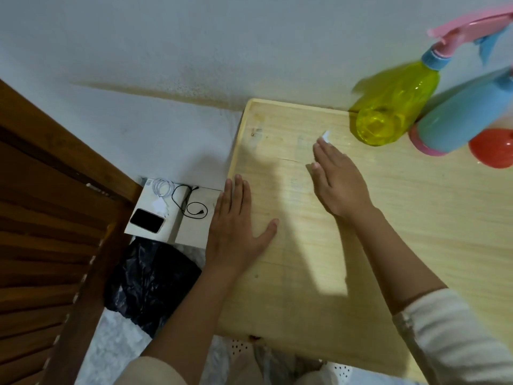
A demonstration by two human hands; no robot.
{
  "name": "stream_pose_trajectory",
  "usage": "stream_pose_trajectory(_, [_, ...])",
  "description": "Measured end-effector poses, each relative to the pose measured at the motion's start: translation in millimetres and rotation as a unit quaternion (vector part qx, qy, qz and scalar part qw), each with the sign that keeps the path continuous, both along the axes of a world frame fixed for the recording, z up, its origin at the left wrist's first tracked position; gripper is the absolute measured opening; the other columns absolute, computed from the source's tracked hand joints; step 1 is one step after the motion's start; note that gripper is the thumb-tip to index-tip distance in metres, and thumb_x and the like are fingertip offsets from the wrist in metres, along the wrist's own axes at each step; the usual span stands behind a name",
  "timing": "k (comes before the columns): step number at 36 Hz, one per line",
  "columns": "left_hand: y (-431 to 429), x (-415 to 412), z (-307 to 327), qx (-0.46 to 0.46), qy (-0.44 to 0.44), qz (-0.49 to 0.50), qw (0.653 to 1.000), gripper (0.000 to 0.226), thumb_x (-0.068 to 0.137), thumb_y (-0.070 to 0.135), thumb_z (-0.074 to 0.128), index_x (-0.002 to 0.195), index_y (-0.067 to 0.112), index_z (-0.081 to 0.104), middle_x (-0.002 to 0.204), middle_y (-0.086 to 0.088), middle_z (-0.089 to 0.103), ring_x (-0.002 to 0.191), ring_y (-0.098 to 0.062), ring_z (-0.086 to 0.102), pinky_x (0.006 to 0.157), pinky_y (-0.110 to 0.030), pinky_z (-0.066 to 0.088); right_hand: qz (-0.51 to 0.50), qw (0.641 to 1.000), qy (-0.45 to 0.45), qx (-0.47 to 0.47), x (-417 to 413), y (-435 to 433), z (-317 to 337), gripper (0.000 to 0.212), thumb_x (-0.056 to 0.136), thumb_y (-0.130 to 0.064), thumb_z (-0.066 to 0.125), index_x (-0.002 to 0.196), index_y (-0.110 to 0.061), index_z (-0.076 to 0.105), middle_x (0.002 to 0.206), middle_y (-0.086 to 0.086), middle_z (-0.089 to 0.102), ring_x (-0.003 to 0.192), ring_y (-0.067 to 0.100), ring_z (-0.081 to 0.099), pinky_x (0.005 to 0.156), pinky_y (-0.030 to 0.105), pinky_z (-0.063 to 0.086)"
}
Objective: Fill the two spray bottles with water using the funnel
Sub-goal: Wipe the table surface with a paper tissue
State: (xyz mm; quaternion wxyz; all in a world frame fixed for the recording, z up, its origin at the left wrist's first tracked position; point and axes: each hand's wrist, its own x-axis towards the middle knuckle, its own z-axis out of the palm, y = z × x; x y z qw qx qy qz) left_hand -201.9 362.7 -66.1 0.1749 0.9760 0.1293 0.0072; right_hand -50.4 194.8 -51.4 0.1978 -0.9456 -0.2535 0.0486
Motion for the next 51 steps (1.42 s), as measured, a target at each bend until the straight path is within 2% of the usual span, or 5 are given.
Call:
stream_pose_trajectory(8, [3,-5,-2,-0.013,0.007,-0.02,1.0,0.093,0.082,0.069,0.011,0.151,0.009,-0.003,0.161,-0.006,-0.009,0.145,-0.011,-0.018,0.118,-0.027,-0.01,-0.185,0.983,0.016,-0.006,-51,46,-7,0.056,0.1,-0.031,0.024,0.15,-0.007,0.012,0.159,0.007,0.007,0.147,0.02,0.005,0.117,0.035,0.004])
stream_pose_trajectory(24, [2,-62,-1,-0.023,-0.014,-0.033,0.999,0.084,0.088,0.061,0.019,0.151,0.006,0.011,0.157,-0.002,-0.002,0.145,-0.009,-0.005,0.115,-0.023,-0.013,0.172,0.982,-0.005,-0.072,-85,0,0,0.054,0.098,-0.032,0.018,0.148,-0.013,0.025,0.156,0.002,0.022,0.145,0.016,0.018,0.116,0.03,0.01])
stream_pose_trajectory(39, [-102,-76,-2,0.001,-0.008,0.071,0.997,0.08,0.089,0.053,0.019,0.151,0.002,0.013,0.161,-0.011,0.008,0.149,-0.021,0.004,0.119,-0.036,-0.003,-0.261,0.962,0.005,-0.078,-120,-277,7,0.052,0.099,-0.028,0.024,0.145,-0.004,0.027,0.156,0.013,0.021,0.145,0.025,0.019,0.114,0.048,0.018])
stream_pose_trajectory(46, [-108,-87,2,-0.006,0.016,0.052,0.999,0.07,0.099,0.044,0.035,0.151,0.002,0.012,0.161,-0.012,0.007,0.149,-0.023,0.004,0.12,-0.038,0.0,-0.412,0.911,0.008,0.006,-176,-257,-3,0.05,0.1,-0.018,0.027,0.145,0.003,0.023,0.155,0.018,0.021,0.144,0.029,0.018,0.116,0.041,0.013])
stream_pose_trajectory(51, [-87,-101,3,-0.009,0.026,-0.016,0.999,0.092,0.082,0.067,0.014,0.151,0.006,0.017,0.161,-0.009,0.009,0.149,-0.022,0.006,0.119,-0.036,0.001,-0.459,0.888,0.013,0.026,-190,-194,-8,0.055,0.099,-0.018,0.031,0.147,0.003,0.014,0.158,0.016,0.011,0.146,0.027,0.009,0.117,0.037,0.005])
